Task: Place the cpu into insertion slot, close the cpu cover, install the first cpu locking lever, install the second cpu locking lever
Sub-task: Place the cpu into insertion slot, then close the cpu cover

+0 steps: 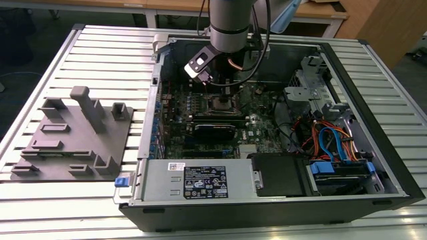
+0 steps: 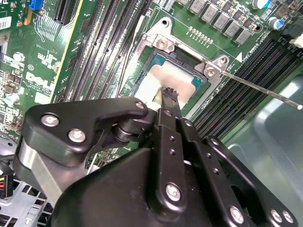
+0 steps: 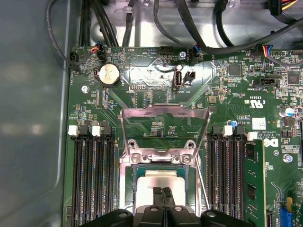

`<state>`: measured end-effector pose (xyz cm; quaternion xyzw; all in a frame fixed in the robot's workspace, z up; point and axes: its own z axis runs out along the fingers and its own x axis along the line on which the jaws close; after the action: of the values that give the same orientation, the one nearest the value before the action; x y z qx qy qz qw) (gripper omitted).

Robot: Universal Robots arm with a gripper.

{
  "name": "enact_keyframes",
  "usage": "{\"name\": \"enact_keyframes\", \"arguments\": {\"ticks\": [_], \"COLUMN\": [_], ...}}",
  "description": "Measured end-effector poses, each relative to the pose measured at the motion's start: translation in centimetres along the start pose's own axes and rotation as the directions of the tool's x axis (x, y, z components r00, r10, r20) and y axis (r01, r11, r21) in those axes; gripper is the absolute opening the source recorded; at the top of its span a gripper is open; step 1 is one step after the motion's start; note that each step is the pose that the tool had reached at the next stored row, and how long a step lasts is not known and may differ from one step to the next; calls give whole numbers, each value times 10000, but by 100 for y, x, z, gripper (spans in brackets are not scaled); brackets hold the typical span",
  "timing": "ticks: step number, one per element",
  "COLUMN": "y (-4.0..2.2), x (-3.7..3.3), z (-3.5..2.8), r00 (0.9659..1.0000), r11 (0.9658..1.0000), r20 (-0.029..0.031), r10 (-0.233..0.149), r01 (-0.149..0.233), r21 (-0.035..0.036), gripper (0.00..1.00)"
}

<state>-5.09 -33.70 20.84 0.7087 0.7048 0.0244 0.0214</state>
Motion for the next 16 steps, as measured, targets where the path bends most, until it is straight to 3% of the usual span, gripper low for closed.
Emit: {"name": "enact_keyframes", "arguments": {"ticks": [12,16], "y": [1,2], "x": [0,0], "z": [0,-10], "r00": [10000,10000], "r11": [10000,10000], "r20": [-6,-47], "r10": [0,3], "r01": [0,-3], "r21": [29,96], "gripper": [10,10]}}
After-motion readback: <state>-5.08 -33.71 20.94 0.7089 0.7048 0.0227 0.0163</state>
